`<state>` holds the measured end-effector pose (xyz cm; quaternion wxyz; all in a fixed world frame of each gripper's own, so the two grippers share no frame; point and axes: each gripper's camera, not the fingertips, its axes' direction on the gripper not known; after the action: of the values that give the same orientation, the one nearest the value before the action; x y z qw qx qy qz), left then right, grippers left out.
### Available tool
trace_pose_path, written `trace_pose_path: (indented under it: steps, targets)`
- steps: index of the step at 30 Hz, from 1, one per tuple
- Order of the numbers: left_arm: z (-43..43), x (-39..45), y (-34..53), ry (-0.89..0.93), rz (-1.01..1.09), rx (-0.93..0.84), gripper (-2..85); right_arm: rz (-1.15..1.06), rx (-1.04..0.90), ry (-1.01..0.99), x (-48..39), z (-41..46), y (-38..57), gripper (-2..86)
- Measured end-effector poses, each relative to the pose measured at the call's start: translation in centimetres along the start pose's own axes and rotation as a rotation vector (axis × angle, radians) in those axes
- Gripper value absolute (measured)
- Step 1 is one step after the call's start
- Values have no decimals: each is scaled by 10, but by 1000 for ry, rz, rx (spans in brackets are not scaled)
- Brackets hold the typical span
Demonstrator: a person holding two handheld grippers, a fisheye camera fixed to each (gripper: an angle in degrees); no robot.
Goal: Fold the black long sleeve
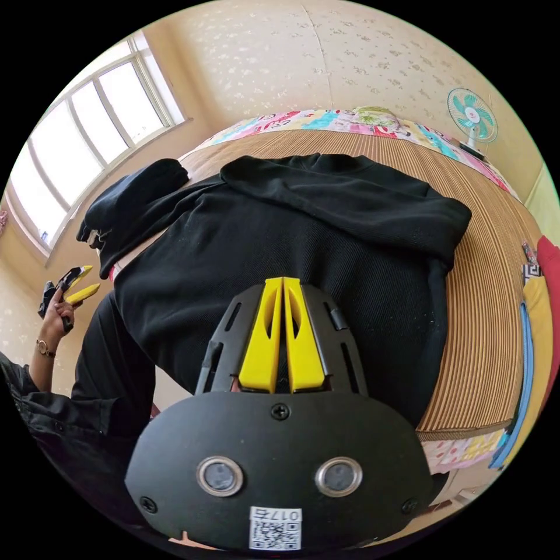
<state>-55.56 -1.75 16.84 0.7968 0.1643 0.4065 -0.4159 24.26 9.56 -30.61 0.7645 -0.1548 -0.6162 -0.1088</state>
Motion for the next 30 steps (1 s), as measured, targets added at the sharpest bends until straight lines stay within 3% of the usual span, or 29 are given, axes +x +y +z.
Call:
trace_pose_path:
  steps: [3,5,7,9,12,17,21,23,26,28,30]
  targets:
    - [12,-30,-4,64,-121,60,124,3,20,-24,13,-7,7,2]
    - [11,-48,-4,109,-216,108,57,15,37,-80,28,-11,11,2]
    - [-5,-42,6,229,-179,155,30,56,59,-187,51,-16,17,2]
    - [-31,-8,24,257,-23,193,28,153,90,-391,91,-16,26,2]
    - [-65,89,73,157,316,271,27,225,119,-616,132,-8,37,1]
    - [-32,266,155,345,799,346,33,175,132,-560,132,-13,36,1]
    - [77,362,227,495,1026,111,36,177,136,-621,142,-9,34,0]
    - [180,402,310,446,1248,-142,39,190,138,-627,143,-7,32,0]
    - [276,388,408,399,1328,-474,57,206,132,-650,143,0,26,0]
    - [298,358,447,412,1359,-599,59,207,129,-657,141,4,21,1]
    - [306,318,464,309,1340,-621,54,250,112,-647,134,7,13,1]
